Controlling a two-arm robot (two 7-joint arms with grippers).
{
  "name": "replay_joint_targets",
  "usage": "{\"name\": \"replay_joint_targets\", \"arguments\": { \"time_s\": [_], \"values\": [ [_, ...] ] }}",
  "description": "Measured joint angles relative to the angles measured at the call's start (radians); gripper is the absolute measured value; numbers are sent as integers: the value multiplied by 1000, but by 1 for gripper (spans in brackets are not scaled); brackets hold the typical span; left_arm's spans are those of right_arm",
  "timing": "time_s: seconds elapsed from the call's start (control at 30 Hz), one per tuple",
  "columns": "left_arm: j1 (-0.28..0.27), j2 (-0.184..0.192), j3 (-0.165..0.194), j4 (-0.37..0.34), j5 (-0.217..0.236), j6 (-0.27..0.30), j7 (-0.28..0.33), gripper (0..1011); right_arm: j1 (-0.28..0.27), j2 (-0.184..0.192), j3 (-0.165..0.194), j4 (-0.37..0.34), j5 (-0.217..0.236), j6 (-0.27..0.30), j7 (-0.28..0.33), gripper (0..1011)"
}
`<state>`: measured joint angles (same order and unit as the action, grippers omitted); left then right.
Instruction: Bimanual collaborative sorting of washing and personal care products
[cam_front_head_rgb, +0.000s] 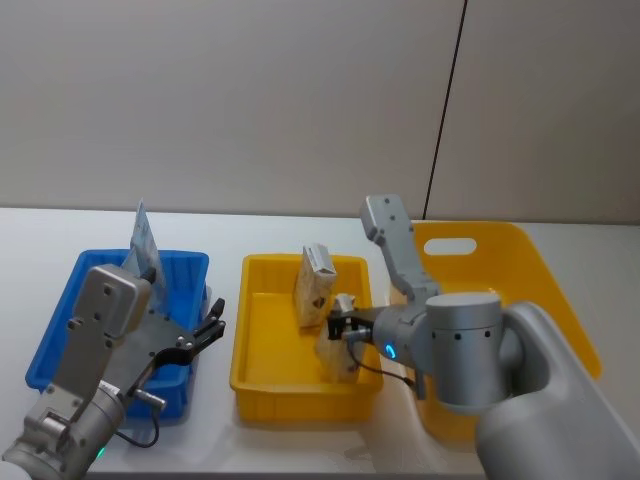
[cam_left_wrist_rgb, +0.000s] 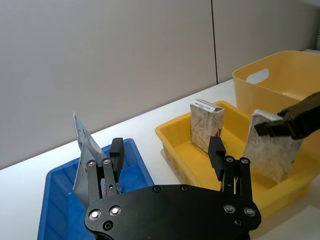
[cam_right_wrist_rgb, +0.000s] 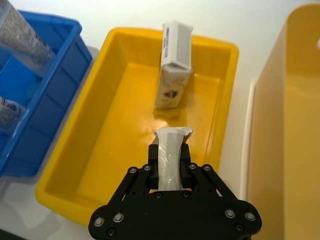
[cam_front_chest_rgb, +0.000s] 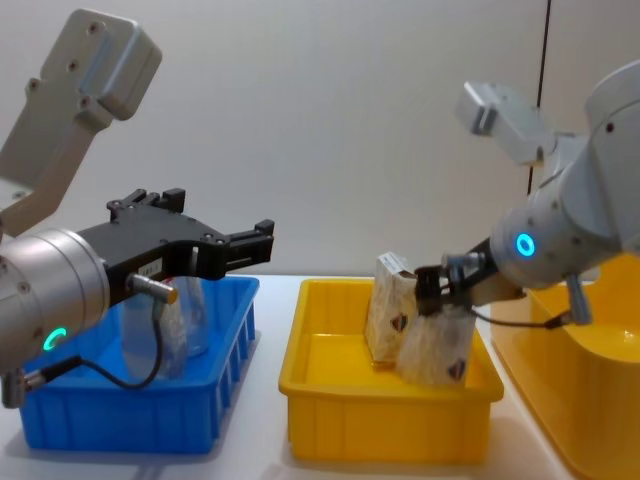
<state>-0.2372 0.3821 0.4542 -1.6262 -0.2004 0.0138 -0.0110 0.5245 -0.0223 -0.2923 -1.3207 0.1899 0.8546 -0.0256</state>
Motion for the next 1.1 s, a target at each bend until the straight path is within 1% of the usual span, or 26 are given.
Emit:
{"name": "replay_joint_targets", "arguments": {
  "time_s": [0.07, 0.3, 0.37, 0.4, 0.6, 0.87, 0.93, 0.97, 1.0, 1.03, 1.07, 1.1],
  "values": [
    [0, 0, 0, 0, 0, 0, 0, 1001, -3, 3, 1, -11, -4, -5, -3, 206],
    [0, 0, 0, 0, 0, 0, 0, 1001, -18, 18, 1, -81, -27, -39, -13, 149],
    [0, 0, 0, 0, 0, 0, 0, 1001, -24, 25, 1, -105, -35, -51, -17, 141],
    [0, 0, 0, 0, 0, 0, 0, 1001, -24, 25, 1, -105, -35, -51, -17, 139],
    [0, 0, 0, 0, 0, 0, 0, 1001, -37, 43, 1, -175, -56, -82, -25, 118],
    [0, 0, 0, 0, 0, 0, 0, 1001, -62, 73, 13, -293, -89, -109, -44, 117],
    [0, 0, 0, 0, 0, 0, 0, 1001, -71, 82, 20, -334, -100, -111, -54, 117],
    [0, 0, 0, 0, 0, 0, 0, 1001, -71, 82, 20, -334, -100, -111, -54, 117],
    [0, 0, 0, 0, 0, 0, 0, 1001, -81, 91, 28, -372, -110, -111, -63, 117],
    [0, 0, 0, 0, 0, 0, 0, 1001, -81, 91, 28, -372, -110, -111, -63, 117],
    [0, 0, 0, 0, 0, 0, 0, 1001, -90, 97, 37, -403, -117, -109, -70, 117],
    [0, 0, 0, 0, 0, 0, 0, 1001, -94, 100, 40, -415, -120, -108, -75, 114]
  ]
}}
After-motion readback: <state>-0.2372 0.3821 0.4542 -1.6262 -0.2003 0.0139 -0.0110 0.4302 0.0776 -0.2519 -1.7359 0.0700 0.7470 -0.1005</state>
